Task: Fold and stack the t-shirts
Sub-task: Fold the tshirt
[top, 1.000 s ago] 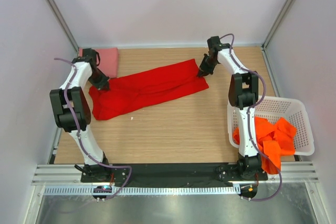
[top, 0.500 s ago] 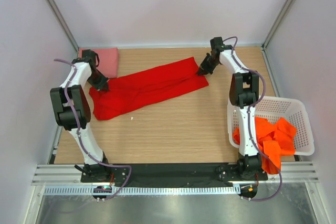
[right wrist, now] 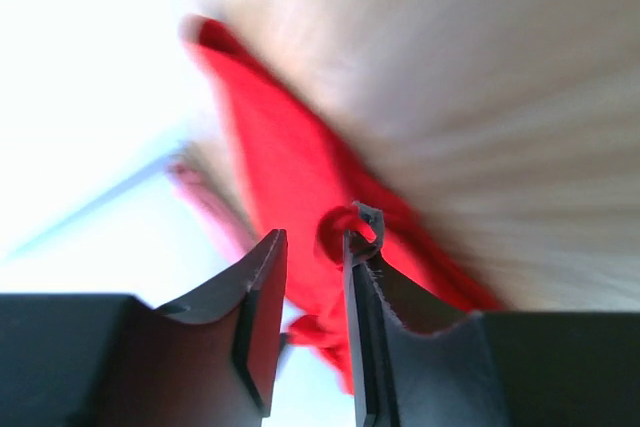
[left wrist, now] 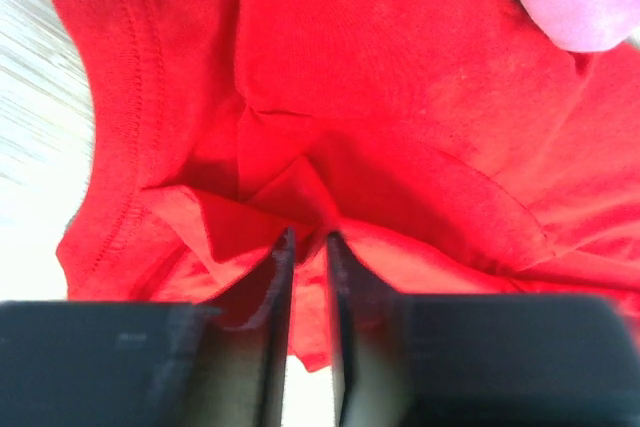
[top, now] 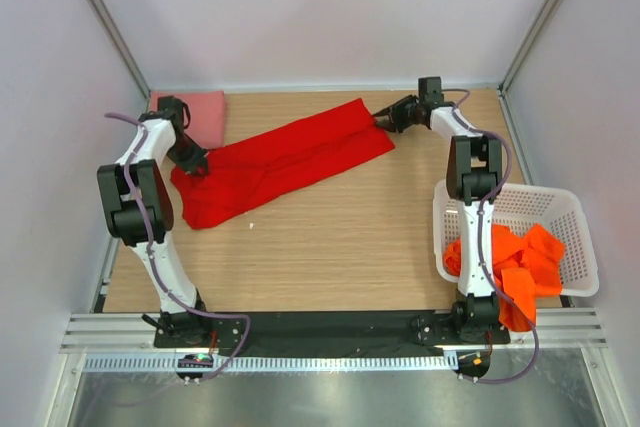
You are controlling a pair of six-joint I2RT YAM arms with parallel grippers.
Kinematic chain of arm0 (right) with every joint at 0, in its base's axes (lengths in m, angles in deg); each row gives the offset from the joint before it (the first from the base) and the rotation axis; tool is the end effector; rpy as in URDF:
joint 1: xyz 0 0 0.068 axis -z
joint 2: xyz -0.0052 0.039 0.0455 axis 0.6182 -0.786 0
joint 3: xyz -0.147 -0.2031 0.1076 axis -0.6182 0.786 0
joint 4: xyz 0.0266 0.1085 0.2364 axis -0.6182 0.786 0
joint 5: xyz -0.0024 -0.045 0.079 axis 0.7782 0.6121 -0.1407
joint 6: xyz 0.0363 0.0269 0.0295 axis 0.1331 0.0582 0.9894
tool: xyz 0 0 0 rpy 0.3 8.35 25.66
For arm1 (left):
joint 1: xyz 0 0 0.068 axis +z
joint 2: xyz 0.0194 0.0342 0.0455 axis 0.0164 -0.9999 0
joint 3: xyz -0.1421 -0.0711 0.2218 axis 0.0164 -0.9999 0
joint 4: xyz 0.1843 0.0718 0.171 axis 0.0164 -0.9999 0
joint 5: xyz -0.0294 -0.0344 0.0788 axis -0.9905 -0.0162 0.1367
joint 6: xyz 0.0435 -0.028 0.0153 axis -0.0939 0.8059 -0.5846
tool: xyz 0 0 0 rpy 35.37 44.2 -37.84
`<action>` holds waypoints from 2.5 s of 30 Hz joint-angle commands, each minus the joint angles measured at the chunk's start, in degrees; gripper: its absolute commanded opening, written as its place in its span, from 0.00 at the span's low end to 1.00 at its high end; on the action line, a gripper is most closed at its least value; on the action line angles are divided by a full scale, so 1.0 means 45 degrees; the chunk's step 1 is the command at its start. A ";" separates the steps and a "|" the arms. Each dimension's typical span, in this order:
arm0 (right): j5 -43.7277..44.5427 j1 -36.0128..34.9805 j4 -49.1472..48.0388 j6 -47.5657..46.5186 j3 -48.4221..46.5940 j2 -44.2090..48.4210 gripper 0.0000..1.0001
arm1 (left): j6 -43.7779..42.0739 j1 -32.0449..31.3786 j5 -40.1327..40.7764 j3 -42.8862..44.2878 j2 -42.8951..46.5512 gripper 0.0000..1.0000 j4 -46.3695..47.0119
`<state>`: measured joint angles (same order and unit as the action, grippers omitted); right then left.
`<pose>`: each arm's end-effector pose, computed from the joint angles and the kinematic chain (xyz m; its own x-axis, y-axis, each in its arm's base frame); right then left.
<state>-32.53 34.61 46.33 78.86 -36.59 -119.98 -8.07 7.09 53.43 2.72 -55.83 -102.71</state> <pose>0.5468 0.0523 0.1308 -0.6559 0.7510 0.0759 0.5209 0.3776 0.7656 0.3979 0.0559 0.2058 -0.6208 -0.7564 -0.2061 -0.7325 0.6534 -0.1912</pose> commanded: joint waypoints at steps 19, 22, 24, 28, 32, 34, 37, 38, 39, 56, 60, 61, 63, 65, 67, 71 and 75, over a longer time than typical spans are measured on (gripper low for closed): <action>0.1911 -0.0884 0.4698 -0.6459 -0.1326 0.1751 0.40 | -0.0310 -0.0435 -0.1824 -0.1954 0.4439 0.43 0.0548; 0.3533 -0.1567 0.4681 -0.7285 -0.1092 0.1986 0.41 | -0.0135 -0.0983 -0.2018 -0.2794 0.4577 0.43 0.0783; 0.4007 -0.1861 0.4330 -0.7794 -0.1072 0.1928 0.42 | 0.0079 -0.1159 -0.2409 -0.3129 0.4499 0.41 0.1076; 0.4712 -0.2291 0.4191 -0.8147 -0.1384 0.1343 0.42 | 0.0022 -0.1297 -0.2508 -0.3735 0.4071 0.40 0.1526; 0.5414 -0.2350 0.4676 -0.8595 -0.1404 0.1030 0.42 | -0.0076 -0.1316 -0.2371 -0.4183 0.3601 0.37 0.1604; 0.5727 -0.2370 0.5069 -0.8771 -0.1211 0.1010 0.42 | -0.0056 -0.1316 -0.2138 -0.4612 0.3387 0.36 0.1643; 0.6001 -0.2370 0.5188 -0.8928 -0.0411 0.1360 0.42 | 0.0118 -0.1219 -0.1631 -0.5199 0.3151 0.32 0.1682; 0.6118 -0.2351 0.5110 -0.8967 0.0211 0.1690 0.42 | 0.0255 -0.1122 -0.1494 -0.5665 0.2957 0.25 0.1624; 0.6177 -0.2350 0.5090 -0.8987 0.0507 0.1829 0.42 | 0.0372 -0.1005 -0.1454 -0.5921 0.2917 0.23 0.1624; 0.5496 -0.3364 0.3705 -0.6313 0.9782 0.6905 0.42 | -0.0602 0.0500 -0.0419 -0.7037 0.3949 0.21 0.0279; 0.4597 -0.4457 0.2845 -0.5940 1.2088 0.8916 0.43 | -0.0798 0.0500 -0.0086 -0.7017 0.5686 0.26 -0.0347; 0.4557 -0.4769 0.2786 -0.5901 1.2730 0.9268 0.43 | -0.0798 0.0500 -0.0086 -0.6998 0.6038 0.28 -0.0465; 0.4731 -0.5473 0.2784 -0.6036 1.3126 1.0440 0.44 | -0.0798 0.0500 -0.0125 -0.6939 0.7209 0.30 -0.0834; 0.5160 -0.5844 0.3310 -0.6309 1.3050 1.1163 0.44 | -0.0682 0.0481 -0.0222 -0.6939 0.8417 0.34 -0.1031; 0.6038 -0.5924 0.3933 -0.6992 1.2506 1.2003 0.45 | -0.0410 0.0481 -0.0532 -0.7056 0.9241 0.37 -0.1169; 0.7232 -0.5944 0.4444 -0.7892 1.1586 1.2105 0.45 | 0.0156 0.0442 -0.1683 -0.7718 1.0532 0.38 -0.0838; 0.6296 -0.6003 0.4367 -0.7737 1.0882 1.0644 0.42 | 0.0509 0.0188 -0.3129 -0.8481 1.0904 0.36 0.0098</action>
<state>-4.36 7.92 65.33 45.57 15.00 -68.22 -7.70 8.75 45.98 -33.21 -6.98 -104.92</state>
